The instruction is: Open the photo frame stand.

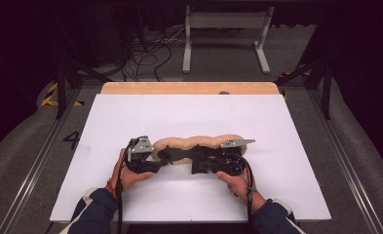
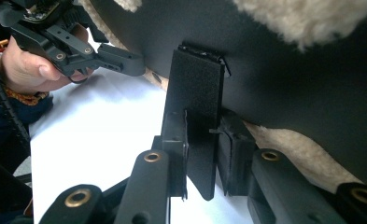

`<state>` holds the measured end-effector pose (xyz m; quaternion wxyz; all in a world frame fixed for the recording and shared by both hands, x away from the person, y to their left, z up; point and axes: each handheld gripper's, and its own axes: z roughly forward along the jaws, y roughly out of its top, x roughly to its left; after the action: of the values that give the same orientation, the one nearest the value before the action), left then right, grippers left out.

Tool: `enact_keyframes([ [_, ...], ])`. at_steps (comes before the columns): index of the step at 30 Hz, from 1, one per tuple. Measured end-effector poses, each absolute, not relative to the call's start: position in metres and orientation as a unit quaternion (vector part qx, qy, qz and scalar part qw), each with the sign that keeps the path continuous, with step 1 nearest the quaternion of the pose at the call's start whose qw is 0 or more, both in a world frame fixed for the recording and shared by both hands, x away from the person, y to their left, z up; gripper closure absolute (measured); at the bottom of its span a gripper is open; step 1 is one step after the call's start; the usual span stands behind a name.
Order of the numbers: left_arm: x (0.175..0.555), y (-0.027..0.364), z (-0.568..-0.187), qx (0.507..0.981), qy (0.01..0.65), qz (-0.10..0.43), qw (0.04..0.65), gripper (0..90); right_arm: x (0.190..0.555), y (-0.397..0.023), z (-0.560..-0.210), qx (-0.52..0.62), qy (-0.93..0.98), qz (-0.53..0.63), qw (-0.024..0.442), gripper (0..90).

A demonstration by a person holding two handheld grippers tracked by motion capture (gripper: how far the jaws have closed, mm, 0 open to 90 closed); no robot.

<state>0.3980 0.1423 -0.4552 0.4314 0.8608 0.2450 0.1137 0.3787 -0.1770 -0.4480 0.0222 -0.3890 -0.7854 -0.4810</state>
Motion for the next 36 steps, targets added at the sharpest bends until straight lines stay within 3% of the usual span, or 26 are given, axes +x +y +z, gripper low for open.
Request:
enact_keyframes([
  [12, 0.392, 0.133, -0.454, 0.867, 0.241, 0.175, 0.400, 46.1, 0.377, -0.175, -0.448, -0.386, -0.795, -0.469, 0.013, 75.8],
  [36, 0.391, 0.124, -0.456, 0.864, 0.255, 0.208, 0.382, 45.4, 0.373, -0.172, -0.450, -0.387, -0.805, -0.450, -0.021, 76.0],
])
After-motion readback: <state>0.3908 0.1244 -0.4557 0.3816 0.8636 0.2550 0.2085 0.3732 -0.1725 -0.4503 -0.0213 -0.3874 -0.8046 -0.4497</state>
